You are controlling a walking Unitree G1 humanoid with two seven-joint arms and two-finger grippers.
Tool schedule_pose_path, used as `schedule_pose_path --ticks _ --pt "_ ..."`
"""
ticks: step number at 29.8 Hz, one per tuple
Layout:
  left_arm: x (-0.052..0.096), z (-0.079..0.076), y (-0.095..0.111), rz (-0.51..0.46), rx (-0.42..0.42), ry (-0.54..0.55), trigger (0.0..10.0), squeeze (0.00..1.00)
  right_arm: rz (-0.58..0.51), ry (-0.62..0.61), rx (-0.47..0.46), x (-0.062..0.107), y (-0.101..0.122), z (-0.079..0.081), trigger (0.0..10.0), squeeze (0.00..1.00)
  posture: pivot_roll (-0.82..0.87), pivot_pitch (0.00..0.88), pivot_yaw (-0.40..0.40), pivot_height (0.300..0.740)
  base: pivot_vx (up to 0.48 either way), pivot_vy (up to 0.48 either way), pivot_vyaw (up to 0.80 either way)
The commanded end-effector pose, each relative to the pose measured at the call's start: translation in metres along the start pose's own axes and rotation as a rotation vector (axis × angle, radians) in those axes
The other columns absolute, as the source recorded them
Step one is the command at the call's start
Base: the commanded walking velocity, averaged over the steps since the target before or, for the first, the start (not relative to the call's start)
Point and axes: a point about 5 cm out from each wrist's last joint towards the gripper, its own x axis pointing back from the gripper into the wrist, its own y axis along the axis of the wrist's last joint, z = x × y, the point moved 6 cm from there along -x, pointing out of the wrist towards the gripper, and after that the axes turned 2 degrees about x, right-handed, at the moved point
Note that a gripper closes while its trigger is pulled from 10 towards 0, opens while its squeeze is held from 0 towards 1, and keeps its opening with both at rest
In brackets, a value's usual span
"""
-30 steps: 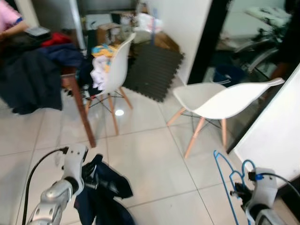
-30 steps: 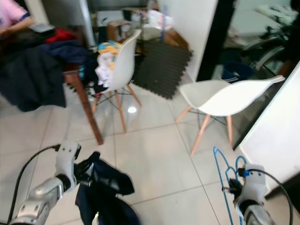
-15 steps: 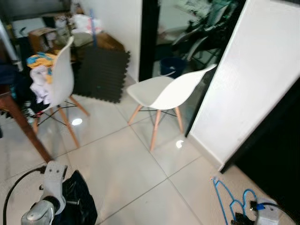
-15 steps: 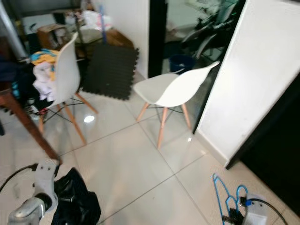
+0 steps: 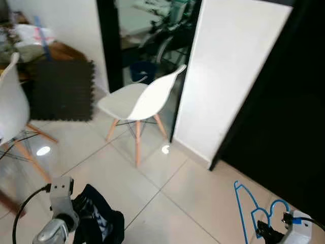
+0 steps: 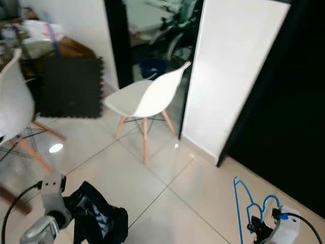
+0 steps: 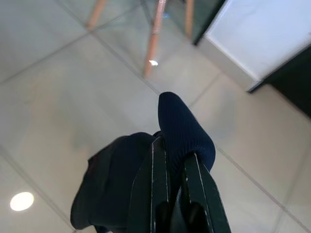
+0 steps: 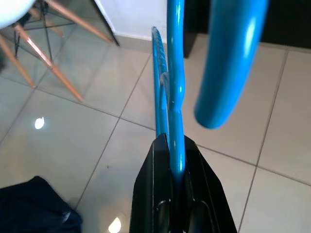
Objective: Hang hanger
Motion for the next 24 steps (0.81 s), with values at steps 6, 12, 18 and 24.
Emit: schedule_pose_path --ticks 6,12,18,24 --pt "-0.0016 -0.0099 -0.0046 0.005 0.047 -0.083 10.0 0.00 0.018 -0.014 -0.042 0.0017 -0.0099 -0.0091 10.0 0.00 -0.06 0.106 -0.030 0.740 0.000 0.000 -0.80" --pt "-0.0018 -0.0090 -0.0052 0.008 0.052 -0.086 10.0 0.00 0.014 -0.010 -0.054 0.0003 -0.0098 -0.0097 10.0 0.00 -0.06 0.107 -0.024 0.740 0.000 0.000 -0.80" --pt "-0.0019 -0.0079 -0.0054 0.012 0.058 -0.092 10.0 0.00 0.016 -0.003 -0.056 -0.0007 -0.0095 -0.0086 10.0 0.00 -0.05 0.112 -0.014 0.740 0.000 0.000 -0.80" --pt "-0.0031 -0.0089 -0.0057 0.017 0.060 -0.115 10.0 0.00 0.014 0.009 -0.057 -0.0022 -0.0083 -0.0078 10.0 0.00 -0.04 0.113 -0.017 0.740 0.000 0.000 -0.80"
